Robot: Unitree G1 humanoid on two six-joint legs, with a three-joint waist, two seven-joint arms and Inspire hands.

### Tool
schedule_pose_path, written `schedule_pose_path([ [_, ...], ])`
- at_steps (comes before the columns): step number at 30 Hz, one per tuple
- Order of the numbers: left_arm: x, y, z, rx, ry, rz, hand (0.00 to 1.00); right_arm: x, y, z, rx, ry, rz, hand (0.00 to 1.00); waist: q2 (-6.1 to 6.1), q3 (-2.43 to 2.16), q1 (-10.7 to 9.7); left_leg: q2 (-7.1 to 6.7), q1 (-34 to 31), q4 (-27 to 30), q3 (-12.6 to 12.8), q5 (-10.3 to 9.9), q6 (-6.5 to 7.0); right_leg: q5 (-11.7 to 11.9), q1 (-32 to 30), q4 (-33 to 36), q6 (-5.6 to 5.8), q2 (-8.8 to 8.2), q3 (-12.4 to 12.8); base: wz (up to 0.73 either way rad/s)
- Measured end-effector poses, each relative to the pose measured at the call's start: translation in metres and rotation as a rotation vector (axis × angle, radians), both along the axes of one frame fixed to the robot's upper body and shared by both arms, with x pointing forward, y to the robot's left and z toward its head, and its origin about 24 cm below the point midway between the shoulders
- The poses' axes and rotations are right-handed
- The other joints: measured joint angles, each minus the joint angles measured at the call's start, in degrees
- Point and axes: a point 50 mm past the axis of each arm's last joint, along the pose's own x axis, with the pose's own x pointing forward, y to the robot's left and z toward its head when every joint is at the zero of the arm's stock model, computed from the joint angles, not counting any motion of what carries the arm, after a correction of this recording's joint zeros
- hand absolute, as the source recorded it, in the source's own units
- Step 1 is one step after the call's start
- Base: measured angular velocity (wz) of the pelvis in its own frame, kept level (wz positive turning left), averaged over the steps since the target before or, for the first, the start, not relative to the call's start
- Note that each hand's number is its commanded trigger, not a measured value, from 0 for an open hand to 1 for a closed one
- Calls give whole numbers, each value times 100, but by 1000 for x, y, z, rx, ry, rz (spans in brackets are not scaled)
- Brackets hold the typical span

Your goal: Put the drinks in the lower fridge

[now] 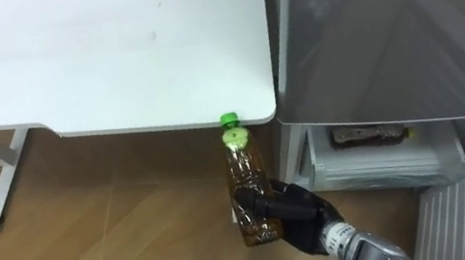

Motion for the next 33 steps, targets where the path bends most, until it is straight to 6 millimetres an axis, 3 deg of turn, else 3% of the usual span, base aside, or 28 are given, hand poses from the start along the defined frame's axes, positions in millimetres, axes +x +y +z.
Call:
schedule_pose_path([
  [11,-10,0,0,11,35,-49,0,-4,-4,-1,35,8,-33,100,-42,4,-115,0,63,-88,44,4,-5,13,7,-38,-1,55,178,-3],
  [22,-7,1,0,20,40,-104,0,-16,-17,-4,63,5,-147,100,-36,2,-155,2,79,-207,110,5,-8,25,-12,-93,-4,66,249,-2],
  [24,-7,1,0,18,40,-103,0,-18,-22,-7,58,29,-213,100,-38,3,-168,5,78,-214,112,2,-13,27,-15,-90,-6,69,248,0],
  [29,-9,0,-1,12,50,-91,0,-44,-39,-23,-48,205,-336,100,-30,5,-137,20,86,-293,146,2,-23,27,-96,-13,-6,76,324,-4],
  [33,-10,-3,-2,6,54,-90,0,-45,-41,-24,-58,216,-361,100,-28,21,-156,19,78,-303,173,0,-23,29,-107,-17,-8,72,331,-5],
])
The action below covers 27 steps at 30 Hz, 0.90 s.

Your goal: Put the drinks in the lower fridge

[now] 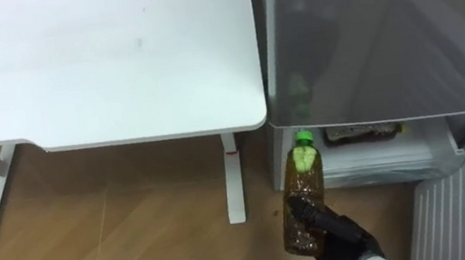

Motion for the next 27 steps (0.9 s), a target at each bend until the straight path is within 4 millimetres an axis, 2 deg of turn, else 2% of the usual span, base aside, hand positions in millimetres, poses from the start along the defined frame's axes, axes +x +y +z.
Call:
schedule_pose_path([
  [11,6,1,0,9,-19,-26,0,-1,0,-1,-6,12,-9,100,-14,6,9,-1,22,2,6,-4,2,0,0,2,1,-5,0,0],
  [15,7,2,0,12,-27,-24,0,-5,-2,-2,12,24,-66,100,-10,6,11,-3,49,1,7,-4,2,1,7,8,1,-7,7,0],
  [27,9,1,0,16,-44,-24,0,-6,-11,-3,-12,71,-203,100,94,12,-88,-9,81,-32,14,-4,3,1,32,12,1,-9,25,0],
])
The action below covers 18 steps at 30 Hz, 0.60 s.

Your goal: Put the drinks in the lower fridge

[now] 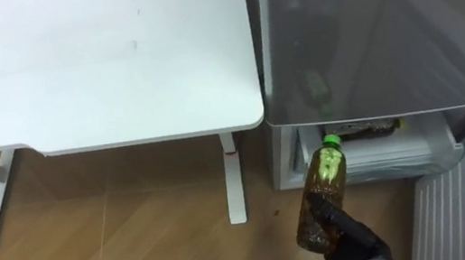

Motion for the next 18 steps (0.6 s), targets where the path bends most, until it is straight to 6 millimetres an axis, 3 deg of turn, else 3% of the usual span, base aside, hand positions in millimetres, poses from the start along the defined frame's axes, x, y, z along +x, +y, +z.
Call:
schedule_pose_path([
  [18,2,-9,-2,-23,-18,3,0,23,-12,2,-65,34,-218,100,11,28,-49,-6,-9,-42,14,0,0,-2,-38,-19,2,3,47,0],
])
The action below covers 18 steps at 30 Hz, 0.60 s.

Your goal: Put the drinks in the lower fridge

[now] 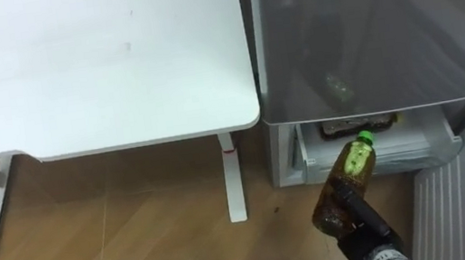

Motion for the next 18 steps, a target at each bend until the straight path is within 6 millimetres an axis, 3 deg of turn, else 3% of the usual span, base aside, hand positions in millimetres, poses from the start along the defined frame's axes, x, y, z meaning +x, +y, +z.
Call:
schedule_pose_path([
  [6,1,4,1,12,-13,30,0,17,-9,5,-17,-44,-88,100,20,9,2,3,30,-17,21,2,-1,0,8,-2,0,2,43,0],
  [18,-3,4,0,16,-7,54,0,19,-3,3,21,-33,-170,100,-49,8,17,4,20,-10,50,1,0,0,48,13,0,-7,8,0],
])
